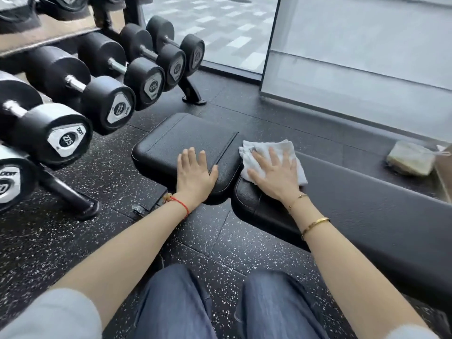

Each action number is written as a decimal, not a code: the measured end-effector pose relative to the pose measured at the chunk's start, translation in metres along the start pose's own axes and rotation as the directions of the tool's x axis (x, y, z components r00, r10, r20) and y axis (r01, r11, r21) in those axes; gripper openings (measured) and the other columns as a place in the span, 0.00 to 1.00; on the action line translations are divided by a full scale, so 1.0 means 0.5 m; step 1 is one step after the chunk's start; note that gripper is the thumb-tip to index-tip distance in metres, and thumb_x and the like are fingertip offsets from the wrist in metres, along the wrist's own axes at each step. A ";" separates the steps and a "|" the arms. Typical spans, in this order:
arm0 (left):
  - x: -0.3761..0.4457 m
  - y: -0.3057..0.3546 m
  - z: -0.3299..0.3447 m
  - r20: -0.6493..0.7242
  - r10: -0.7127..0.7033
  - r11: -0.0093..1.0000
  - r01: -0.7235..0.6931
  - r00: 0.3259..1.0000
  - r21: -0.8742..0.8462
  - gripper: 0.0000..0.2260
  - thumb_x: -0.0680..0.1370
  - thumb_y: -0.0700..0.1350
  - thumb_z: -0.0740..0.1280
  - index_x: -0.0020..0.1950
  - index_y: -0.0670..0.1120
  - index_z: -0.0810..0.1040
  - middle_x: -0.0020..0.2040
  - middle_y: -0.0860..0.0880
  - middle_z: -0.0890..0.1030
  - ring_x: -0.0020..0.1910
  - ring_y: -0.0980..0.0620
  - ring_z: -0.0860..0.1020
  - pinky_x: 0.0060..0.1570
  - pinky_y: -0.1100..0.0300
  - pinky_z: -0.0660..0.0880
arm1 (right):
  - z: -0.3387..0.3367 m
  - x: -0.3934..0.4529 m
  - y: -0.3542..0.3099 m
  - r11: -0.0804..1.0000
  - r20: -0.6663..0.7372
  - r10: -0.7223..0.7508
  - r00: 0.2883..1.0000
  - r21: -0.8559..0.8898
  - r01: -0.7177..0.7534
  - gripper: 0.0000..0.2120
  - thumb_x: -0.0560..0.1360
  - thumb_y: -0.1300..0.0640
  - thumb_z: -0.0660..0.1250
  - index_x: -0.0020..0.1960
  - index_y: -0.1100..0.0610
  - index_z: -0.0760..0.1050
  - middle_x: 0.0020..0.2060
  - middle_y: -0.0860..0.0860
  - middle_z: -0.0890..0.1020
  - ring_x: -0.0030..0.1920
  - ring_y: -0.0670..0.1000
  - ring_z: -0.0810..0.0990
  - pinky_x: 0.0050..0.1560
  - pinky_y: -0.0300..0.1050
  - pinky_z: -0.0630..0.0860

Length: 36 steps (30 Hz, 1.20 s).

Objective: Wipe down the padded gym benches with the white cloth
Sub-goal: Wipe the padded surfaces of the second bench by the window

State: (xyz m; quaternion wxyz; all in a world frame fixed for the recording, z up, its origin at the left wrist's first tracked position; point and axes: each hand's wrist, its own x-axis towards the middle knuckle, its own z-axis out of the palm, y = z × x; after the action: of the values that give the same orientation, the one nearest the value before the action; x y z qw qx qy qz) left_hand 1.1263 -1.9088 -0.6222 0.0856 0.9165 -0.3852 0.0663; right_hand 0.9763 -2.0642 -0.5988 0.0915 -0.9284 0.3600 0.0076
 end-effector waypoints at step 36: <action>0.006 -0.026 -0.009 0.051 0.033 0.988 -0.025 0.998 -0.150 0.33 0.76 0.61 0.46 0.76 0.43 0.61 0.75 0.43 0.60 0.76 0.42 0.56 0.76 0.46 0.49 | 0.008 0.224 -0.123 0.852 -0.036 -0.492 0.870 0.184 0.490 0.23 0.84 0.56 0.50 0.79 0.50 0.57 0.80 0.47 0.55 0.80 0.56 0.49 0.78 0.53 0.41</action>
State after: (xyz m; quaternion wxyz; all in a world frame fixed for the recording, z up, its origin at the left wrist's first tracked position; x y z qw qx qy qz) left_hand 1.1378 -1.9009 -0.6187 0.1429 0.9033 -0.4043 0.0140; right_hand 1.1008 -2.0937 -0.6015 0.1795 -0.9766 0.1098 -0.0444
